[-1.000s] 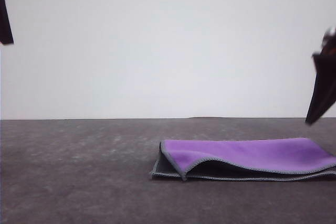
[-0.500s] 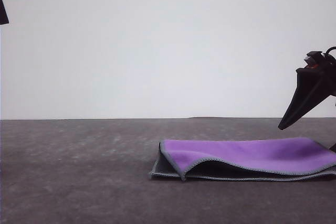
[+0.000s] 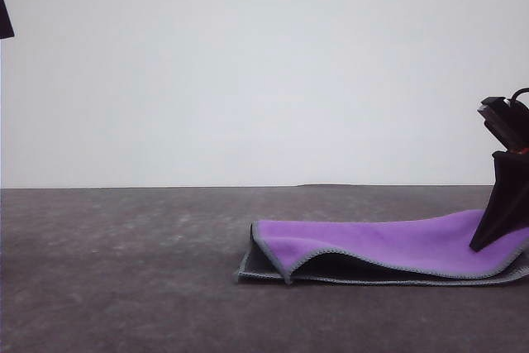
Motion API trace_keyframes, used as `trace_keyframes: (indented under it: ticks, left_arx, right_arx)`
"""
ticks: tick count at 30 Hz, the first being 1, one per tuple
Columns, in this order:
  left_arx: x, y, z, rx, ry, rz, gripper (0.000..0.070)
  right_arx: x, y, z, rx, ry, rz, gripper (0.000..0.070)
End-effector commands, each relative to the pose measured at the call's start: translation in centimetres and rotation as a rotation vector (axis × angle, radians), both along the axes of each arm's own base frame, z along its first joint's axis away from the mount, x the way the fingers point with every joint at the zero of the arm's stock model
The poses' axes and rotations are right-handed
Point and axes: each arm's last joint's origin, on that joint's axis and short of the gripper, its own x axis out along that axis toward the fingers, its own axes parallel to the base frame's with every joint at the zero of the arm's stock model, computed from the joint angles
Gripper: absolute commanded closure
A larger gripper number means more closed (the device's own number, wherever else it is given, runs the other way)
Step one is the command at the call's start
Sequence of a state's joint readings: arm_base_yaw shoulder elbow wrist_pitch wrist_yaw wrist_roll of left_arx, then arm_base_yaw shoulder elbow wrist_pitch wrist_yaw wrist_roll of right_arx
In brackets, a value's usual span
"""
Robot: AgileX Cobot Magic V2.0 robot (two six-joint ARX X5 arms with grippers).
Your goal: Fold clothes
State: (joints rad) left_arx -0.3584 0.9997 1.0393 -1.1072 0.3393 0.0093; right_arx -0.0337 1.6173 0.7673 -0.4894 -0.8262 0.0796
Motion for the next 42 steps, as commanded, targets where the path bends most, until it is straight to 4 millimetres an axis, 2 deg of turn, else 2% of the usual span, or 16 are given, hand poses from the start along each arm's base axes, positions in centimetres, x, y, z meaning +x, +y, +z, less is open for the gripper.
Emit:
trace_keyframes:
  ticks: [1,7,13,20,25,32,34,38,42]
  left_arx:
    - [0.2,-0.1,0.1,-0.004,-0.002,-0.004,0.0503]
    - [0.2,-0.2,0.1,-0.005,-0.003,-0.003,0.0503]
    - [0.2,-0.2,0.1,-0.005,-0.004,-0.003,0.0503]
    - [0.2,-0.2,0.1,-0.004,-0.003,-0.003,0.0503]
    - [0.2,-0.2,0.1,-0.005,-0.004,-0.004,0.0503]
    - [0.2,-0.2,0.1,-0.005,-0.004,-0.004,0.0503]
    - [0.2,-0.2,0.1,-0.005,-0.004,-0.004,0.0503]
    - [0.2,-0.2,0.1,-0.005,-0.004,-0.004,0.0503]
    - [0.2,-0.2,0.1,-0.005,-0.004,-0.004,0.0503]
  right_arx:
    - [0.2,0.2,-0.2,0.027,-0.005,0.024,0.0696]
    - [0.4,2.1,0.2,0.122,-0.038,0.106,0.0696]
    - [0.7,5.6,0.5,0.152,-0.082,0.188,0.0695]
    - [1.3,9.5,1.4,0.177,-0.156,0.209,0.0696]
    - [1.1,10.8,1.6,0.163,-0.179,0.221,0.0695]
    - [0.9,11.6,1.6,0.171,-0.184,0.245,0.0693]
    - [0.8,11.7,1.7,0.177,-0.183,0.253,0.0646]
    - [0.7,12.0,1.7,0.209,-0.177,0.281,0.0438]
    - [0.6,12.1,1.8,0.225,-0.18,0.293,0.0337]
